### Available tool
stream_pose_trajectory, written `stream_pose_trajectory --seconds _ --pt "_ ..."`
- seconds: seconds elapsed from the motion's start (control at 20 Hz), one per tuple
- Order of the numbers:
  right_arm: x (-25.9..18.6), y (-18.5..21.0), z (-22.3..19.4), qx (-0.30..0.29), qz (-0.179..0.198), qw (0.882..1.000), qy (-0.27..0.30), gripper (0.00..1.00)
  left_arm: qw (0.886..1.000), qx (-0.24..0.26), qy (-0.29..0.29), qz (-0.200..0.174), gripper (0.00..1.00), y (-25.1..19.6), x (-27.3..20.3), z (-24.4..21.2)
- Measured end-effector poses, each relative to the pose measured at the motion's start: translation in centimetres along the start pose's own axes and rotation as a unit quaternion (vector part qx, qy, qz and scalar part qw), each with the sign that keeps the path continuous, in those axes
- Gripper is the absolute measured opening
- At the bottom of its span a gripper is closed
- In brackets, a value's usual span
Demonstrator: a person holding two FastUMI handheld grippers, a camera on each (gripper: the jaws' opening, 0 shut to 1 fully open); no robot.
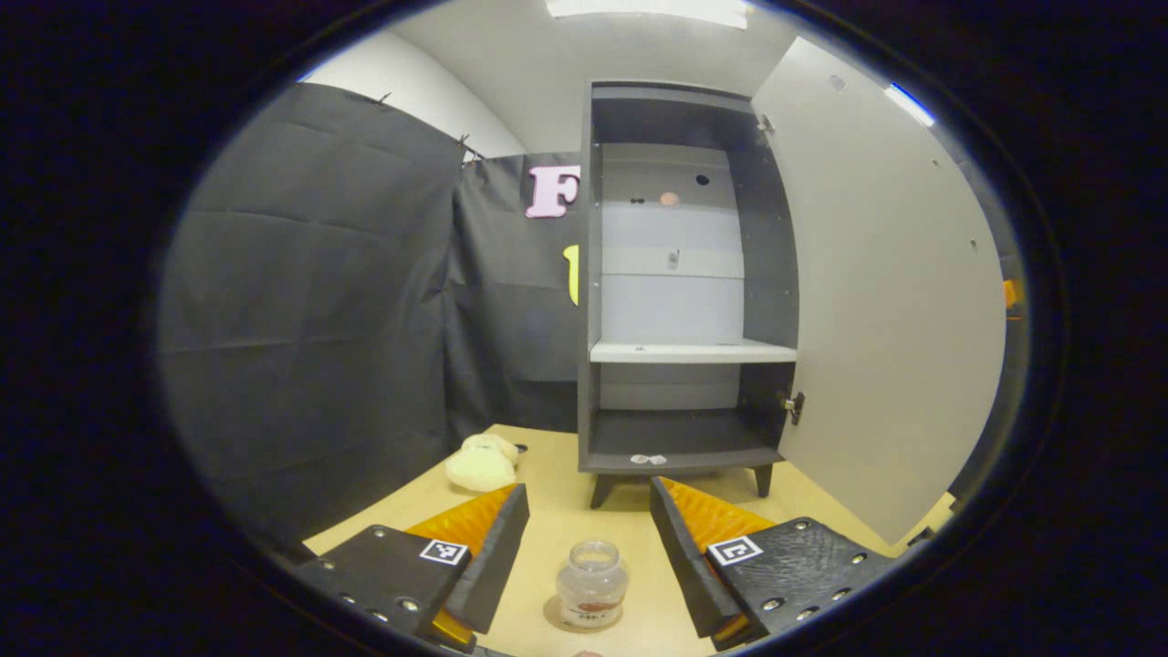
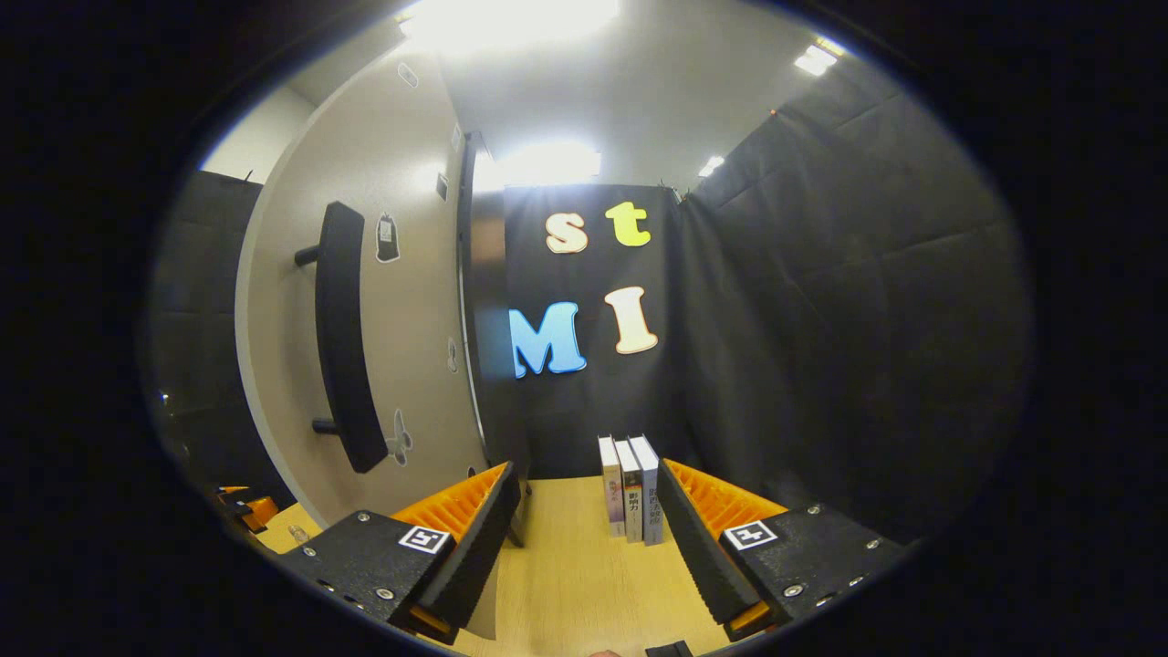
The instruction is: Open the cabinet door with the right hand, grasp the bottle in the cabinet with the left hand and place it on the coaster, then close the cabinet door with the right hand.
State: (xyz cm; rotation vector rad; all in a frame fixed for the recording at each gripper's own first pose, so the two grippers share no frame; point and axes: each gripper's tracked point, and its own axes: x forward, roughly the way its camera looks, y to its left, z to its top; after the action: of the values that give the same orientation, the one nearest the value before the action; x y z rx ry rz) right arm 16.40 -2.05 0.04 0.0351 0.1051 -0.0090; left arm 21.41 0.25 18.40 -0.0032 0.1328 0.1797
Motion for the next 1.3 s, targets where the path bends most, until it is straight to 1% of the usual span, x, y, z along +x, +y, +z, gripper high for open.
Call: stream_pose_trajectory --seconds 0.25,0.3,0.35,0.45,0.5,0.55,0.7,0.8,1.1,1.3 --pt "-1.4 1.7 4.0 -0.001 -0.011 0.999 -0.03 0.93 1.0 -0.004 -0.015 -0.008 0.8 0.8 0.2 2.6" --pt "-1.7 2.3 4.6 -0.004 -0.011 0.999 -0.037 0.93 1.0 -0.002 -0.017 -0.011 0.84 1.0 0.2 3.0" --pt "-1.8 2.9 5.2 -0.007 -0.013 0.999 -0.044 0.93 1.0 -0.003 -0.023 -0.014 0.8 1.3 0.3 3.5" --pt "-2.4 3.7 5.9 -0.012 -0.022 0.998 -0.055 0.93 0.999 -0.002 -0.033 -0.02 0.8 1.9 0.6 4.2" --pt "-2.8 4.5 6.1 -0.011 -0.02 0.998 -0.059 0.93 0.999 0.001 -0.036 -0.022 0.84 2.3 0.6 4.4" --pt "-2.8 4.5 6.1 -0.018 -0.033 0.997 -0.062 0.93 0.999 0.004 -0.038 -0.022 0.8 2.9 0.7 4.6" --pt "-3.7 4.9 6.4 -0.043 -0.068 0.995 -0.066 0.91 0.999 0.005 -0.039 -0.028 0.8 4.0 0.7 4.8" --pt "-4.2 5.3 6.5 -0.045 -0.082 0.993 -0.069 0.9 0.999 0.001 -0.041 -0.029 0.8 4.8 0.8 4.9" --pt "-4.3 7.6 6.1 -0.02 -0.085 0.993 -0.074 0.9 0.998 -0.005 -0.038 -0.04 0.8 6.0 1.5 4.6" --pt "-4.7 8.8 6.0 -0.021 -0.09 0.993 -0.076 0.9 0.998 0.001 -0.036 -0.05 0.8 6.7 1.8 4.2"
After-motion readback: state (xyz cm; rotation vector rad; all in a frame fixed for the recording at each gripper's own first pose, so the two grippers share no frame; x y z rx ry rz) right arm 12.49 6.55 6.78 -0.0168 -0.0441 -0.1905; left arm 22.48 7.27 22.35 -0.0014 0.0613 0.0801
